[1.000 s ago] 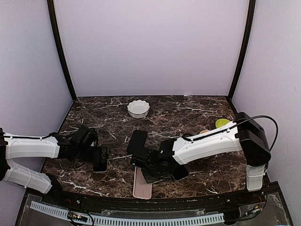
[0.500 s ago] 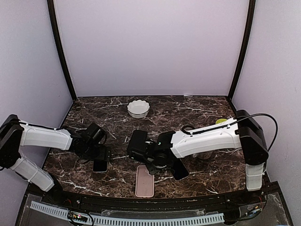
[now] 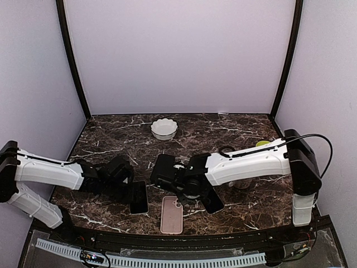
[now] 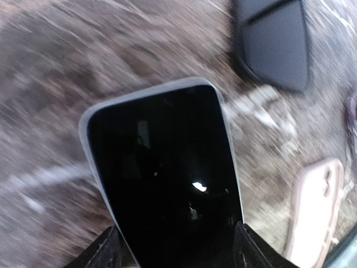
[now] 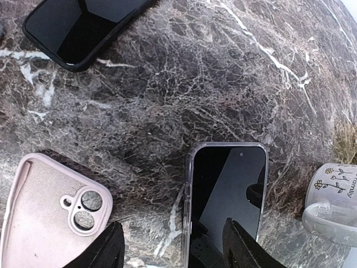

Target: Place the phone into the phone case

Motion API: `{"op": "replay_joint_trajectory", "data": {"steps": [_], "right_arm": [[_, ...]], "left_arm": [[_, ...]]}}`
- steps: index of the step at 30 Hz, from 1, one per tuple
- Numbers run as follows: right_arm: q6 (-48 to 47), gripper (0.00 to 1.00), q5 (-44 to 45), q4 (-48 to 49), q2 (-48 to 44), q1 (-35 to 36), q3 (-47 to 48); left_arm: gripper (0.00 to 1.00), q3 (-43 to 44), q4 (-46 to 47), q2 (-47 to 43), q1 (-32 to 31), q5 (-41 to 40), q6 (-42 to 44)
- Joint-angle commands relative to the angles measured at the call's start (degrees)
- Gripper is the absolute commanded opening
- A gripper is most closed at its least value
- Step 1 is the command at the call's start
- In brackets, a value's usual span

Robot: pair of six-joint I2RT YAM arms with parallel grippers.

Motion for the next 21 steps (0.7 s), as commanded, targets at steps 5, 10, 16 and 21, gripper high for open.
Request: {"op": "replay_joint_trajectory", "data": {"steps": [5, 10, 16, 21], "right_arm": [[-2.16, 0.64, -5.47, 10.19, -3.23, 0.34, 3.43], [-5.67, 0.76, -11.6, 18.81, 3.18, -0.26, 12.11], [-5.45, 0.94, -10.97, 12.36, 18.04, -0.62, 33.41], [-3.49, 0.96, -9.51, 10.96, 24.71, -0.69, 40.15]], "left_arm": [[0.71, -0.15, -6.12, -4.87, -5.58, 6.72, -9.33], [0.75, 1.87, -12.37, -13.96, -5.46, 3.46, -7.41], [0.98, 3.48, -21.12, -26.86, 5.62, -7.15, 3.36], [0.99, 4.92, -20.05, -27.16, 17.33, -6.07, 13.72]]}}
